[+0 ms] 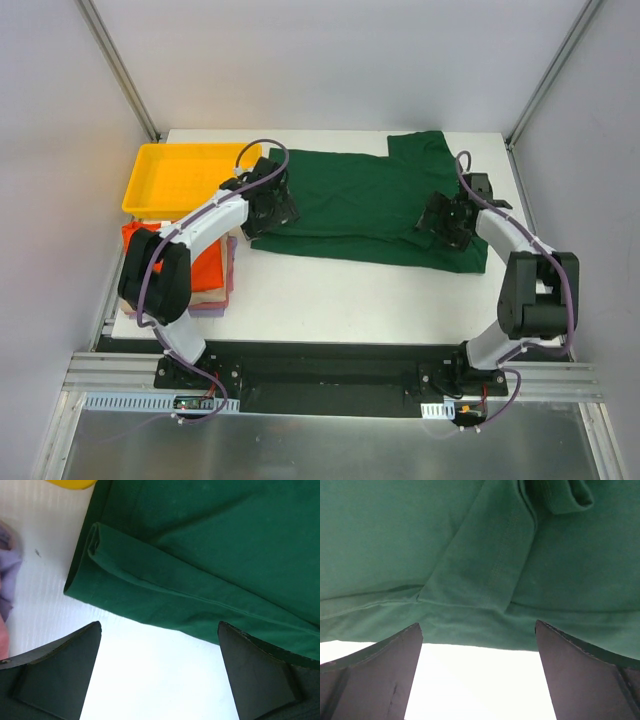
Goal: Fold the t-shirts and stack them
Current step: Fold the flattened tshirt in 1/3 of the way
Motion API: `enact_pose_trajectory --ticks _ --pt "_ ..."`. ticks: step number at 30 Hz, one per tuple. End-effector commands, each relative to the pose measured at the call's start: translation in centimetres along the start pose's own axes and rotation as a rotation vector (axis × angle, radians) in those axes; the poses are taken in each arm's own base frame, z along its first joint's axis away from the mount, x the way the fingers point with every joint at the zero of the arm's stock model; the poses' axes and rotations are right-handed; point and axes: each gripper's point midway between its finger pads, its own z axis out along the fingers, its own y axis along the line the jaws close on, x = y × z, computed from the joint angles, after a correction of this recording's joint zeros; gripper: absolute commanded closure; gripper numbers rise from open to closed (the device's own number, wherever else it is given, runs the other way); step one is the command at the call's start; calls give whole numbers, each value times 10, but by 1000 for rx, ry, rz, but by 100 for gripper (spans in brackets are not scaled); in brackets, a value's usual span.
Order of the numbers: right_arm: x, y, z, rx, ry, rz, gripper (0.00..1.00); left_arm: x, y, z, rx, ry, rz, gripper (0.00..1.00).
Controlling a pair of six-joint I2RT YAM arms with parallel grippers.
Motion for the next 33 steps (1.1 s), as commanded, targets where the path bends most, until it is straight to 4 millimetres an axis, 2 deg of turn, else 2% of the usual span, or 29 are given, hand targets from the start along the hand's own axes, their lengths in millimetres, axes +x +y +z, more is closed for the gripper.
enact_pose_trajectory --ticks 1,5,10,20,23,29,33 --pt "-12 13 20 -33 5 21 4 7 -4 14 1 30 46 1" --pt "-16 16 32 -37 5 30 4 9 0 25 -27 34 39 1" --pt "-25 33 39 -55 0 -1 4 10 5 34 -58 36 30 1" --pt "-38 54 56 -82 -2 -18 4 5 15 35 -82 22 23 1" --pt "-46 64 51 -107 -8 -35 4 6 17 35 -85 25 24 1" --pt "-56 62 39 -87 -77 -130 4 15 28 36 -100 36 22 1" --pt "-47 42 24 9 -74 -131 4 16 29 32 -95 34 20 1"
